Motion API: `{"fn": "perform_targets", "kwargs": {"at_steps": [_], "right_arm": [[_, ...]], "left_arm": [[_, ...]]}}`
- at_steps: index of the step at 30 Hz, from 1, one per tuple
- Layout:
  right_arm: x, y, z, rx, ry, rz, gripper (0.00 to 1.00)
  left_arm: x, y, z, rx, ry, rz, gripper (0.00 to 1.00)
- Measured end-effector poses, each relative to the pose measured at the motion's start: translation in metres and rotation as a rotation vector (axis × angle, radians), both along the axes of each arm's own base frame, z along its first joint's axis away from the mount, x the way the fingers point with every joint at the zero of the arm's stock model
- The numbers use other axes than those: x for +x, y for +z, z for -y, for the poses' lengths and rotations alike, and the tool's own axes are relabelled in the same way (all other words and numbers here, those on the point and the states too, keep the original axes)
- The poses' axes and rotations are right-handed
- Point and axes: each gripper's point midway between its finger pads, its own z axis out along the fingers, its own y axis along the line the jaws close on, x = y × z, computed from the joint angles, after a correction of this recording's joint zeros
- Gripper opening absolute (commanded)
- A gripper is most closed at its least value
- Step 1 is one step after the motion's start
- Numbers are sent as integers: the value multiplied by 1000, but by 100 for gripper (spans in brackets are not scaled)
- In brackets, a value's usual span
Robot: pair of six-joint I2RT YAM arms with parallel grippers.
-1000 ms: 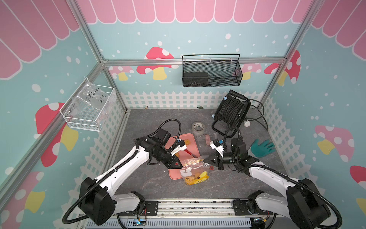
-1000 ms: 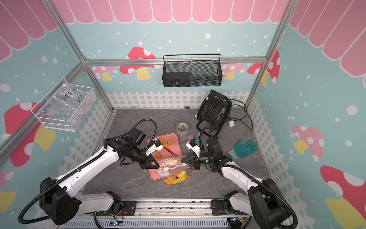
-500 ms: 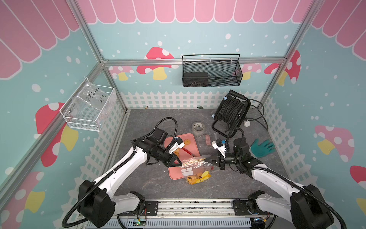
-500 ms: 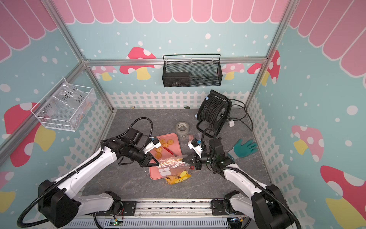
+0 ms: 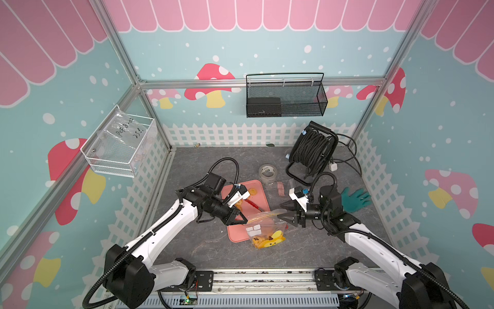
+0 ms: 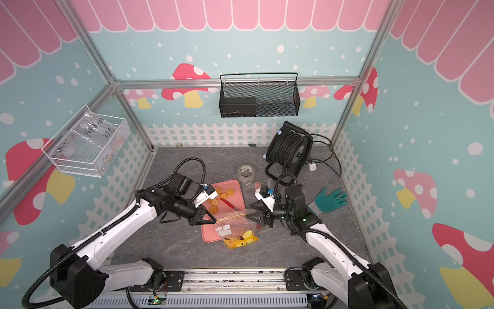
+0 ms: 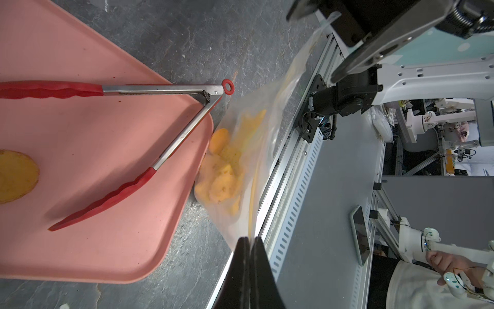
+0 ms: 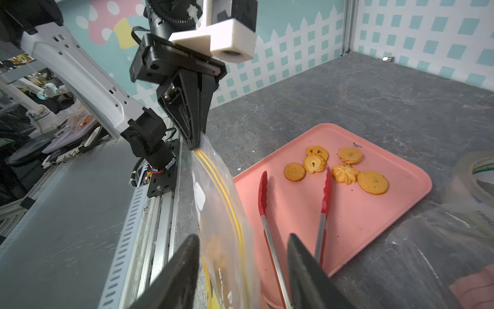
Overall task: Put the cookies into a resealable bag to prevent moisture
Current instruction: Close the ziploc bag at the center of the board.
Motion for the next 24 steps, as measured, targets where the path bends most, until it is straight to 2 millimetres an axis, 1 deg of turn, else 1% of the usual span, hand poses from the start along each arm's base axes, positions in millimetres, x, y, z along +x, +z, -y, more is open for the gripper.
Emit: {"fn": "perform_targets", "kwargs": {"at_steps": [3, 5, 7, 10, 13, 15, 18, 24], "right_arm": [[9, 24, -3, -34, 8, 151, 72], [11, 31, -10, -64, 39, 225, 72], [11, 32, -19, -94, 83, 267, 72], [7, 24, -36, -144, 163, 286, 71], [-1, 10, -59, -201, 251, 296, 66], [-5, 0, -70, -238, 297, 296, 61], [-5, -12, -82, -286, 342, 294, 52], [-9, -24, -101, -344, 418, 298, 33]], "left_arm": [[1, 5, 2, -15, -14, 19, 0], [2, 10, 3, -27, -26, 36, 0], [3, 12, 4, -33, -36, 48, 0], [6, 13, 7, -35, -48, 45, 0], [8, 11, 9, -35, -60, 45, 0], [8, 11, 9, -35, -66, 47, 0], [8, 11, 9, -36, -76, 52, 0], [7, 10, 9, -34, -91, 58, 0]]}}
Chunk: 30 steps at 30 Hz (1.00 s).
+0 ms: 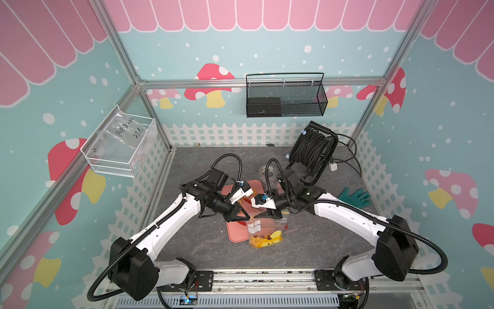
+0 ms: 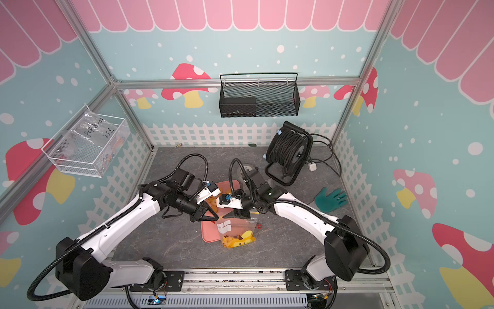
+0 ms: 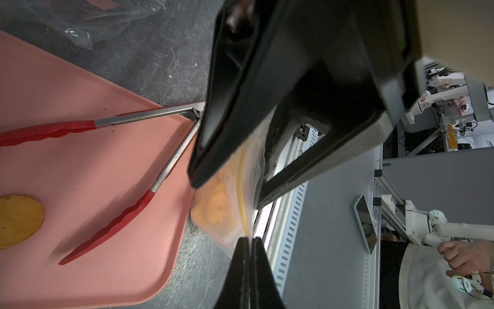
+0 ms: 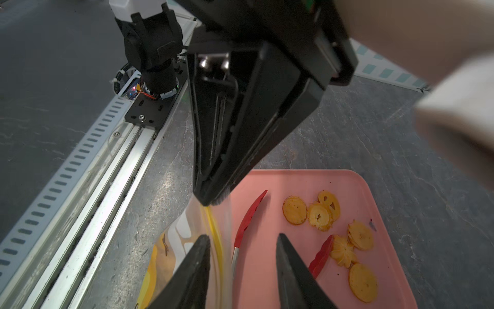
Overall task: Put the cookies into a resealable bag to prevent moisture
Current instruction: Close the ziploc bag at the center of the board.
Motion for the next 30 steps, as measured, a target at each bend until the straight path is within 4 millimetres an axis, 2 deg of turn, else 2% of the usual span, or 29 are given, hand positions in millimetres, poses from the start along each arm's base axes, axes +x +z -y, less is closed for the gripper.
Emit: {"fn": "perform_targets", "kwargs": {"at_steps": [4, 10, 14, 22, 27, 28, 30], "right_arm": [[-3, -6, -4, -30, 22, -23, 19], [-8, -11, -3, -54, 28, -60, 0], [-8, -11, -3, -57, 27, -64, 0], [-10, -6, -2, -47, 10, -84, 0], [-12, -7, 1, -32, -1, -102, 1], [-11, -7, 2, -29, -3, -103, 2], [-10, -6, 2, -22, -6, -103, 11]], "left_arm": [[0, -1, 0, 3, -5, 7, 1], [3, -4, -3, 26, -1, 27, 16], [5, -6, -5, 45, 4, 39, 24], [5, -14, -3, 19, 24, 40, 25], [4, -13, -1, -21, 43, 54, 7], [4, -11, 0, -32, 46, 58, 2], [4, -8, 0, -47, 53, 68, 0]]}}
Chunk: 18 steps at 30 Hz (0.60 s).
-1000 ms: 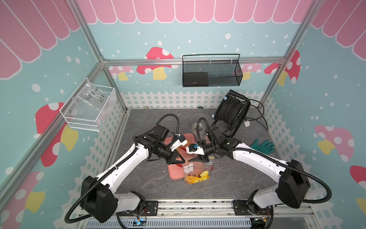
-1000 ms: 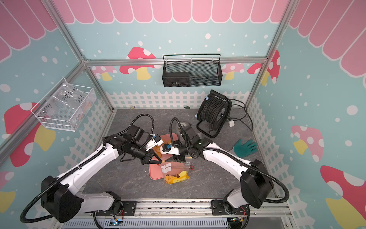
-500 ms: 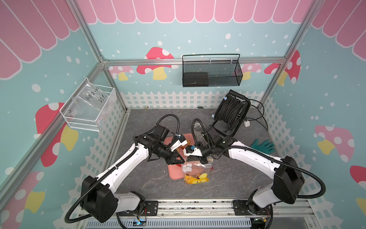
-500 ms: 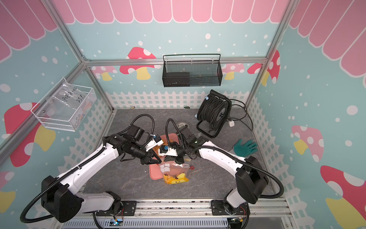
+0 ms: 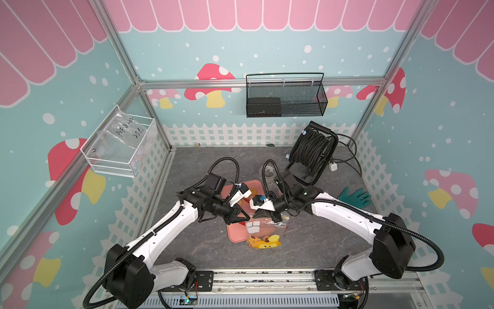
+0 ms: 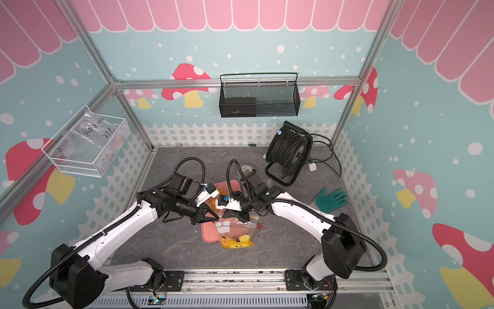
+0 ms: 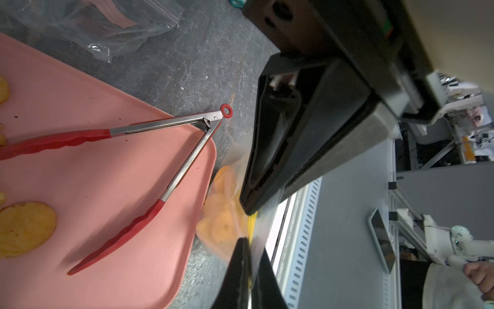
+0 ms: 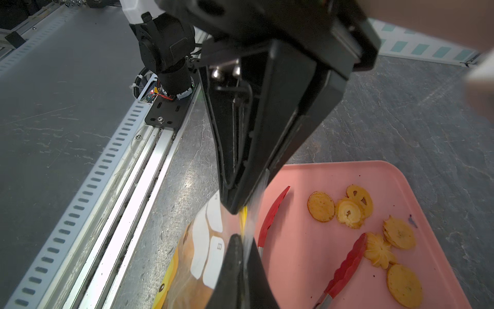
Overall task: Put the cookies into a resealable bag to prevent moisture
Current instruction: Close the ziploc bag at the center of the board.
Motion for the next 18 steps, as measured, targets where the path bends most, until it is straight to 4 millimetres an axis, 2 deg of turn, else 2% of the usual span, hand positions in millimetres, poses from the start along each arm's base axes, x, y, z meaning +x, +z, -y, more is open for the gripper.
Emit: {"fn": "perform_targets", "kwargs": {"at_steps": [2, 6, 9, 12, 17, 18], "right_arm": [[0, 2, 0, 8, -2, 1, 22], [1, 5, -3, 22, -9, -11, 25], [0, 8, -5, 38, -5, -20, 19], [0, 6, -6, 36, -7, -36, 1], [0, 4, -6, 29, -11, -45, 0], [1, 4, -5, 27, -14, -42, 9]], "left_arm": [[-1, 2, 0, -14, 6, 10, 0], [-1, 4, 1, -28, 9, 21, 0], [0, 5, 1, -32, 8, 27, 0], [-1, 5, 1, -32, 7, 26, 0], [-1, 4, 0, -21, 3, 29, 0], [-1, 4, 0, -20, 2, 33, 0]]}}
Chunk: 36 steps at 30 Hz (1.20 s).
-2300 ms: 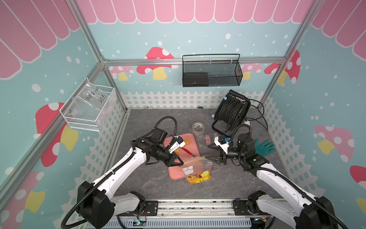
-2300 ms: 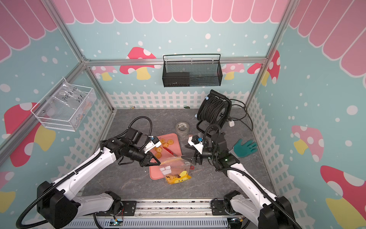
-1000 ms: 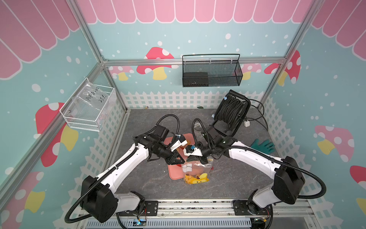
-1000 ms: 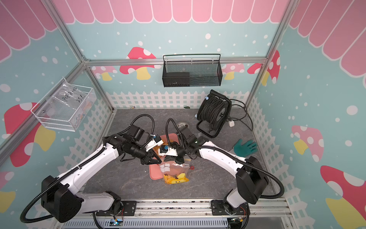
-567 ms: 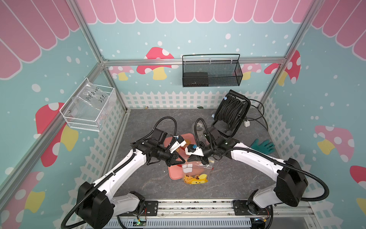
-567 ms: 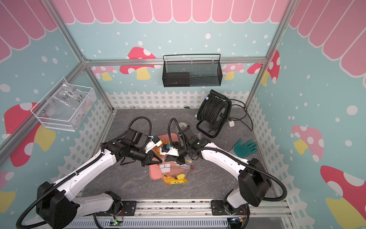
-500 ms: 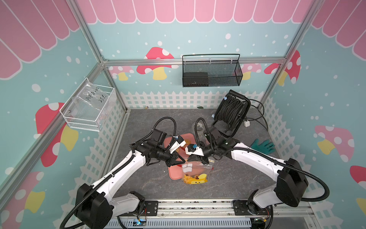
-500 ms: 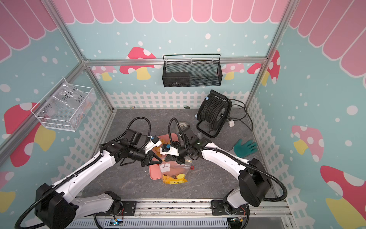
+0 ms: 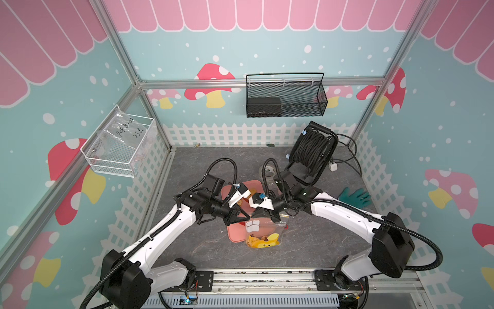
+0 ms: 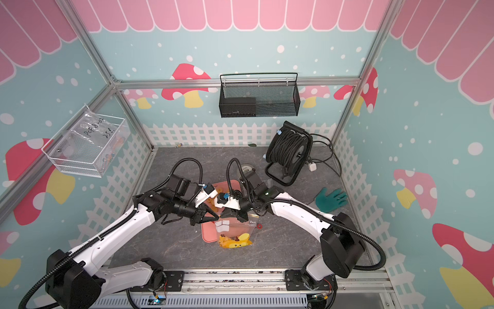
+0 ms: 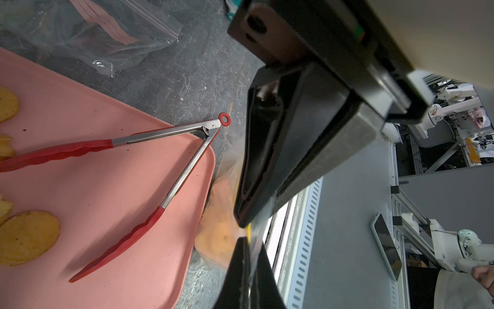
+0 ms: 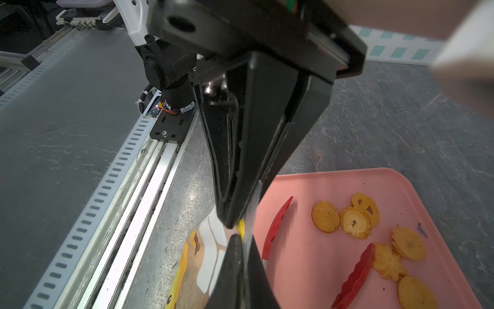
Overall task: Put the cookies into a resealable bag to prevent moisture
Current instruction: Close the ziploc bag at the center of the board, then pick up the ziploc bag from the center of the board.
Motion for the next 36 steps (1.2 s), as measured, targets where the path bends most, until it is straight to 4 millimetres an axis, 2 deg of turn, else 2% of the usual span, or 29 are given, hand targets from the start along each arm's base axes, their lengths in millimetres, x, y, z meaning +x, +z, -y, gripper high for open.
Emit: {"fn": "perform_targets", "kwargs": {"at_steps": [1, 3, 4, 6, 7, 10, 13, 14, 15, 17, 19, 22, 24, 25, 27, 30, 33, 34, 35, 36], "right_arm": [[0, 0, 1, -2, -3, 1, 20], [2, -2, 5, -19, -30, 14, 25], [4, -3, 9, -28, -49, 22, 22], [6, -5, 19, -45, -84, 35, 5], [7, -5, 23, -53, -103, 33, 0], [6, -1, 28, -55, -115, 30, 0], [7, 0, 31, -63, -126, 45, 25], [9, -3, 35, -81, -144, 56, 26], [11, -6, 40, -99, -161, 64, 25], [15, -12, 50, -139, -195, 80, 8], [18, -16, 58, -167, -221, 79, 1], [19, -16, 61, -172, -227, 72, 2], [19, -14, 62, -167, -231, 73, 18], [21, -14, 66, -176, -246, 80, 20], [27, -14, 78, -194, -293, 90, 18], [32, -16, 97, -221, -352, 98, 1], [30, -18, 102, -231, -365, 80, 0], [30, -17, 103, -231, -365, 81, 6], [30, -17, 103, -230, -366, 82, 20], [31, -17, 105, -238, -377, 87, 26]], "left_arm": [[0, 0, 0, 1, -1, 4, 0], [-1, -1, -1, 4, -3, 1, 0], [-2, -1, -2, 7, -3, -2, 0], [-2, -1, -3, 10, 0, -8, 0], [-3, -2, -4, 11, 1, -12, 0], [-2, 0, -3, 7, -1, -2, 0], [-1, 3, -3, 5, -3, 8, 0], [-1, 3, -4, 8, -1, 3, 0], [-1, 3, -5, 10, 3, 1, 0], [-2, 2, -7, 15, 8, -5, 0], [-1, 2, -8, 18, 11, -8, 0], [-1, 3, -8, 18, 12, -3, 0], [0, 3, -7, 17, 12, 0, 0], [0, 3, -8, 20, 12, -1, 0], [0, 3, -11, 28, 22, -4, 0], [0, 1, -14, 40, 33, -8, 0], [-1, 2, -15, 39, 32, -3, 0], [0, 3, -15, 40, 33, -2, 0], [0, 3, -15, 41, 33, -1, 0], [0, 3, -15, 44, 36, -2, 0]]}}
